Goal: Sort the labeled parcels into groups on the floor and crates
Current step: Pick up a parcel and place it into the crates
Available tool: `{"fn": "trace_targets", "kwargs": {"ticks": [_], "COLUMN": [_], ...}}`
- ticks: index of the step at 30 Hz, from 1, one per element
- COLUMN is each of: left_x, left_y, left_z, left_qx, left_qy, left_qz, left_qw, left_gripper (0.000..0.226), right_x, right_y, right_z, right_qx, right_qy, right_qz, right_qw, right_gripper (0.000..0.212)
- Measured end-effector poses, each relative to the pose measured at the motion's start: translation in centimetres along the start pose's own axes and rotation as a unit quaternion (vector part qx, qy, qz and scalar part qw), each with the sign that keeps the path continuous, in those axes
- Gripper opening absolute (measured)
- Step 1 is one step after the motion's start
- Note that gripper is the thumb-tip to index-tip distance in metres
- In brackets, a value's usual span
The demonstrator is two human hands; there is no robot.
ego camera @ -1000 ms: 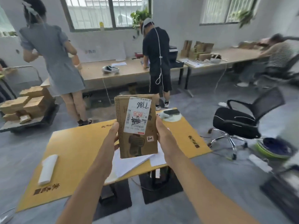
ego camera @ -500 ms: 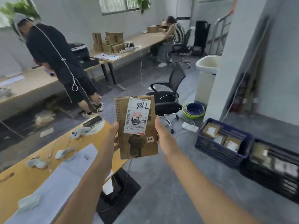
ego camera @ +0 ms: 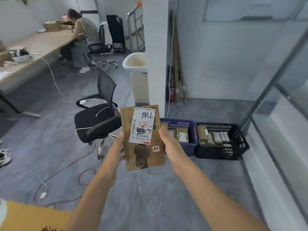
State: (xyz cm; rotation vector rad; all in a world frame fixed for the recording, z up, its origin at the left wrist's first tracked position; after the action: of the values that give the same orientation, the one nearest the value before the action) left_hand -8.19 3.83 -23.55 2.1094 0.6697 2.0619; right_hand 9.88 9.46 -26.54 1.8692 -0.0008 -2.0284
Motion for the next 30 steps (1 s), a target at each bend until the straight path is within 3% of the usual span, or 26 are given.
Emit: {"fn": "trace_targets", "kwargs": {"ticks": [3,9,12,19,25,30], "left_x": [0.5,0.5,0.5,-0.6,-1.4,-3.9], "left_y": [-5.1,-13.9,-18.3,-29.9,-37.9,-45.0], "left_z": [2.7,8.2,11.1,19.4,25.1,27.8], "left_qx": [-0.041,-0.079,-0.087,-0.086,-0.078,-0.085], "left_qy": [-0.018,-0.026,-0.04,-0.052,-0.043,-0.061], "left_qz": [-0.019,-0.066,-0.09,-0.149,-0.207,-0.236], "left_qw": [0.999,0.994,0.991,0.984,0.974,0.966], "left_gripper": [0.053,0.042,0.033,0.034,0.051,0.034], "right_x": [0.1,0.8,1.9,4.5,6.1,9.0], "right_y": [-3.1,-9.2,-12.9,-22.8,-30.5,-36.5], "right_z": [-3.0,-9.1,-12.2,-21.1,-26.5,-29.9], "right_qx": [0.048,0.112,0.135,0.168,0.183,0.202], "right_qy": [-0.008,-0.021,-0.026,-0.047,-0.069,-0.074], "right_qz": [0.012,0.031,0.049,0.132,0.189,0.22], "right_qw": [0.999,0.993,0.989,0.976,0.962,0.952], "right_gripper": [0.083,0.093,0.08,0.044,0.042,0.041]}}
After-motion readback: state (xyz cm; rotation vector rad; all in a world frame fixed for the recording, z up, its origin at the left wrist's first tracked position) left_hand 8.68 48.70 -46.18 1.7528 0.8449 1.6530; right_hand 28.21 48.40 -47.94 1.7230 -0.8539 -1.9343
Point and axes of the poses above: each hand's wrist, its own y-axis away from the middle knuckle, its own z-axis out of the palm, x = y × z, the point moved 10 cm from there along -y, towards the middle knuckle, and after that the axes turned 5 degrees about -z, right-handed, at the moved point
